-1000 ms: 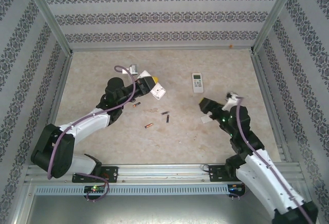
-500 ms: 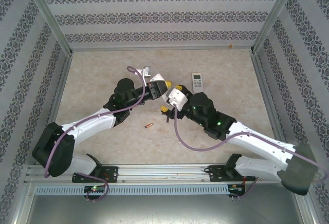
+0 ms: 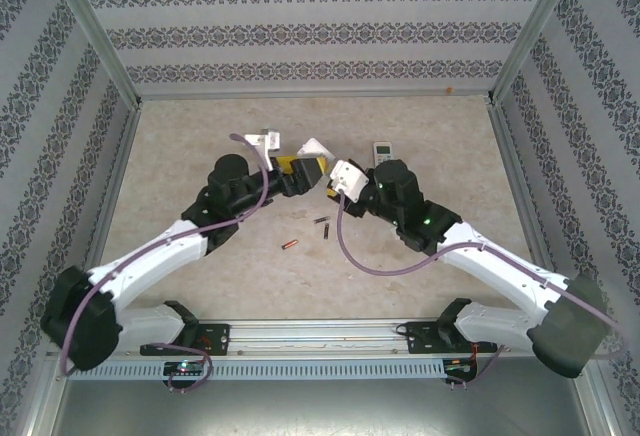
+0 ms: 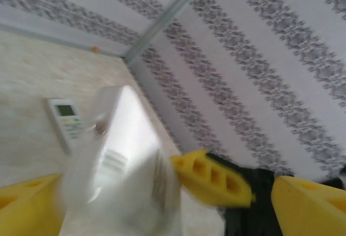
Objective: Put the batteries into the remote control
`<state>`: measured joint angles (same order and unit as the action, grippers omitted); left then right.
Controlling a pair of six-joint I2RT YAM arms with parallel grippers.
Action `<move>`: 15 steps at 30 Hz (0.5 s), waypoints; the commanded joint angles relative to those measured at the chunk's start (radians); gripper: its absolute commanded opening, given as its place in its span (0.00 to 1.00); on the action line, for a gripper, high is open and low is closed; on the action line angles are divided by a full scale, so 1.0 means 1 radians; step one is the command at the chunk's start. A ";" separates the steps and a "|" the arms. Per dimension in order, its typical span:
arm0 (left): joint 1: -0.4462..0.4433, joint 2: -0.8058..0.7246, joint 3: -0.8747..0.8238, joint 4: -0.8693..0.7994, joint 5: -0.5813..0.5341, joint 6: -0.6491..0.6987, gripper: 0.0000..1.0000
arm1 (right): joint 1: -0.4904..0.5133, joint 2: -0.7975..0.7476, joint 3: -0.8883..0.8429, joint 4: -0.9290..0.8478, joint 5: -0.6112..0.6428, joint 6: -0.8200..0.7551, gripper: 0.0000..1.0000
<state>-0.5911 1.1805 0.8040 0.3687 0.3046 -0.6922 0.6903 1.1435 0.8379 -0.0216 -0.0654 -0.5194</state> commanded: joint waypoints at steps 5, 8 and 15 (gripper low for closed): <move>0.070 -0.177 0.072 -0.467 -0.293 0.365 1.00 | -0.036 0.067 0.027 -0.428 0.016 -0.501 0.27; 0.097 -0.208 0.048 -0.483 -0.215 0.404 1.00 | 0.013 0.082 -0.007 -0.506 -0.024 -0.530 0.26; 0.103 -0.213 -0.005 -0.413 -0.131 0.388 1.00 | 0.154 0.098 -0.127 -0.493 -0.093 -0.473 0.25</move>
<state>-0.4953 0.9703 0.8165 -0.0410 0.1322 -0.3351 0.8154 1.2339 0.7319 -0.4896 -0.0959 -0.9977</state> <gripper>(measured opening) 0.998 0.400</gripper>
